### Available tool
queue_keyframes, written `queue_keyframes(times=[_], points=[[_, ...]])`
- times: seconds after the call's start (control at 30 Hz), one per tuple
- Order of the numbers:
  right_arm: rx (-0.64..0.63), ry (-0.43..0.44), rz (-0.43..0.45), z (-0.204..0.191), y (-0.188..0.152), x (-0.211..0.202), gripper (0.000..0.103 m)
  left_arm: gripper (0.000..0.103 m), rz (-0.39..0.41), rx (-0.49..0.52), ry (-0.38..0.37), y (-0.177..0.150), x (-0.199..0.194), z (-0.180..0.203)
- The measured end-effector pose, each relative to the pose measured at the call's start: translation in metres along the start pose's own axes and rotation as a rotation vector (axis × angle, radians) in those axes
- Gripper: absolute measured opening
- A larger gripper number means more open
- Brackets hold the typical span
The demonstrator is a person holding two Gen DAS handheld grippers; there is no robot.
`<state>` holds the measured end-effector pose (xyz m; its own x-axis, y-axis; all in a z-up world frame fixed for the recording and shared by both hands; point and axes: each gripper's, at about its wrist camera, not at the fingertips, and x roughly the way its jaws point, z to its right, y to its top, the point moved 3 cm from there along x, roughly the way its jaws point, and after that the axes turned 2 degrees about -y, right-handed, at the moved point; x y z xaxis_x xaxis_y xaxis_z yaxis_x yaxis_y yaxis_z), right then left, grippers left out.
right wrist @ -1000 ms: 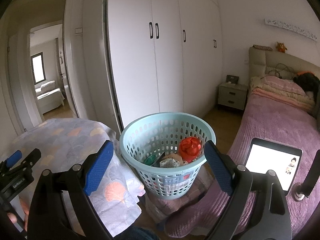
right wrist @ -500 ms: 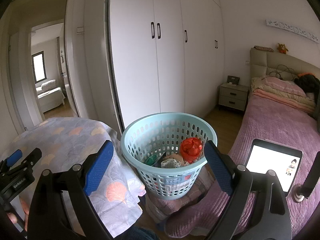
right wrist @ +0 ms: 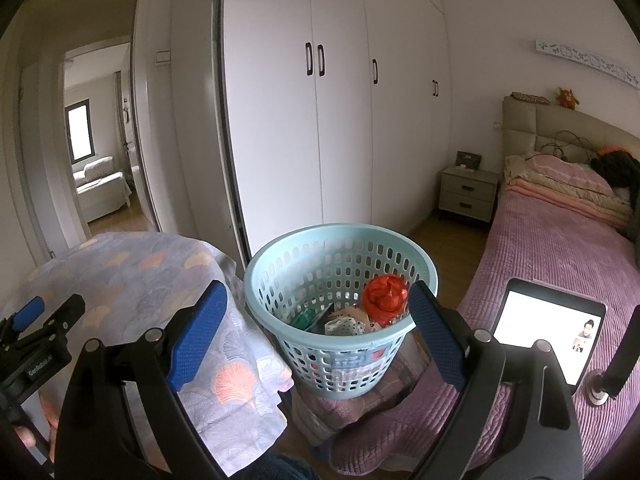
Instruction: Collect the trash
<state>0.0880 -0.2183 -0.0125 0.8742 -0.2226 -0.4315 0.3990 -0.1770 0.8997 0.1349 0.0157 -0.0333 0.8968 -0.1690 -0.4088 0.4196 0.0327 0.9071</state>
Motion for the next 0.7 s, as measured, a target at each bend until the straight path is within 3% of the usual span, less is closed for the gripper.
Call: queue_keyframes(times=[0.7], points=[[-0.004, 0.004, 0.01, 0.0008, 0.0043, -0.0077, 0.088, 0.095, 0.003, 0.005, 0.012, 0.0, 0.0007, 0.0026]])
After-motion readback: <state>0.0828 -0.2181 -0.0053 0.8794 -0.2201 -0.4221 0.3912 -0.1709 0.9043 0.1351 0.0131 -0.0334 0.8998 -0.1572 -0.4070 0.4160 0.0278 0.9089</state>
